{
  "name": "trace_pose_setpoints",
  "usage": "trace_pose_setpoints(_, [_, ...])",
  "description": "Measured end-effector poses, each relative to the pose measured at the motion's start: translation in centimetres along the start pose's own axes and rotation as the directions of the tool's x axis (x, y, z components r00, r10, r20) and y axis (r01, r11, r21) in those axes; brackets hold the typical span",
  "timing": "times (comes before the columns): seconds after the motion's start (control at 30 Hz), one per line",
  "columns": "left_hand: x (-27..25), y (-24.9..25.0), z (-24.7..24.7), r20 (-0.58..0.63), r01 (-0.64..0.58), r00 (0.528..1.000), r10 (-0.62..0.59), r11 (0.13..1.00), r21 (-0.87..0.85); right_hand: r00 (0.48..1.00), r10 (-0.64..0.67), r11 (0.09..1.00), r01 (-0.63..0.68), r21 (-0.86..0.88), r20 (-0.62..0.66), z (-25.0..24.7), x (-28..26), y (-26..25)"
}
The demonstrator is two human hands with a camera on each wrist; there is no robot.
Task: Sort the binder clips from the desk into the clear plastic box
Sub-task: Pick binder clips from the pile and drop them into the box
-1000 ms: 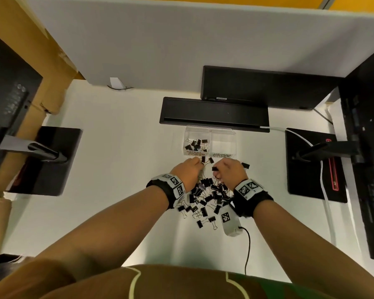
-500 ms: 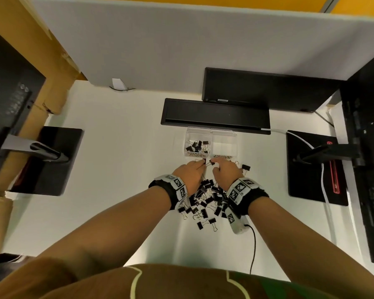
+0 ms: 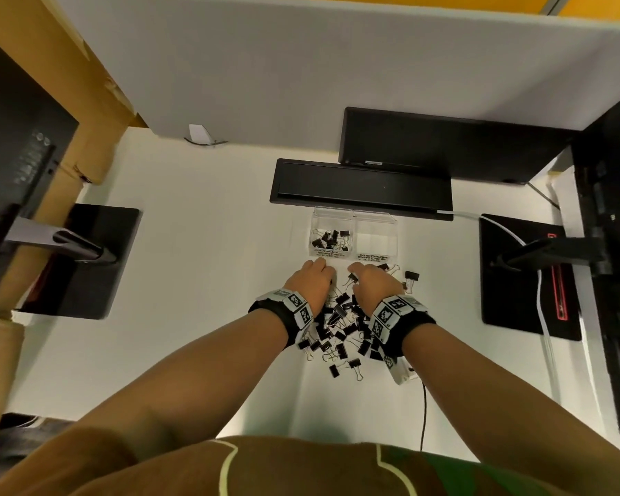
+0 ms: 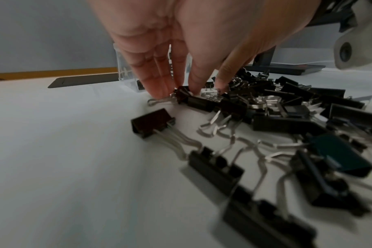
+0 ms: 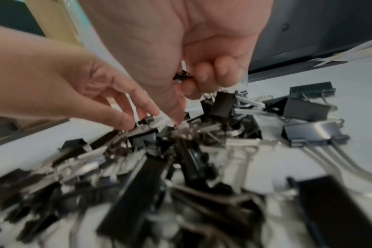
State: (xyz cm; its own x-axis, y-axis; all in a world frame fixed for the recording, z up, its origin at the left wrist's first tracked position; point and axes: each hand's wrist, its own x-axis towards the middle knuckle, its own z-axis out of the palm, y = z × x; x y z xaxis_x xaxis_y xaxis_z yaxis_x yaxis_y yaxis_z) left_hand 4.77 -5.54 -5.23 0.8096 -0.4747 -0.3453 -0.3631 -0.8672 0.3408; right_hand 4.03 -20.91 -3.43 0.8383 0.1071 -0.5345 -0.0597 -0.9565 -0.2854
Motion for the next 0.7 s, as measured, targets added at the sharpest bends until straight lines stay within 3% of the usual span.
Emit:
trace_pose_setpoints(0.23, [-0.3, 0.2, -0.1, 0.011, 0.07, 0.997, -0.07, 0.998, 0.008, 0.999, -0.03, 0.999, 0.03, 0.011, -0.03, 0.2, -0.6, -0.5])
trace_pose_setpoints(0.33, [-0.7, 0.0, -0.3, 0.003, 0.094, 0.996, -0.094, 0.994, -0.062, 0.998, -0.03, 0.979, 0.038, 0.198, -0.047, -1.6, -0.8, -1.4])
trace_pose_setpoints(0.43, [-1.3, -0.1, -0.7, 0.024, 0.11, 0.994, -0.107, 0.985, -0.136, 0.99, -0.016, 0.939, 0.064, 0.337, -0.142, -4.5, -0.3, -2.4])
trace_pose_setpoints(0.57, [-1.9, -0.1, -1.0, 0.008, 0.157, 0.987, -0.16, 0.952, -0.264, 0.968, -0.007, 0.948, 0.086, 0.306, -0.251, -7.2, 1.6, -3.6])
trace_pose_setpoints(0.7, [-2.0, -0.1, -2.1, -0.052, 0.109, 0.99, -0.134, 0.934, -0.34, 0.967, 0.001, 0.949, 0.079, 0.306, -0.255, -7.1, 2.7, -4.3])
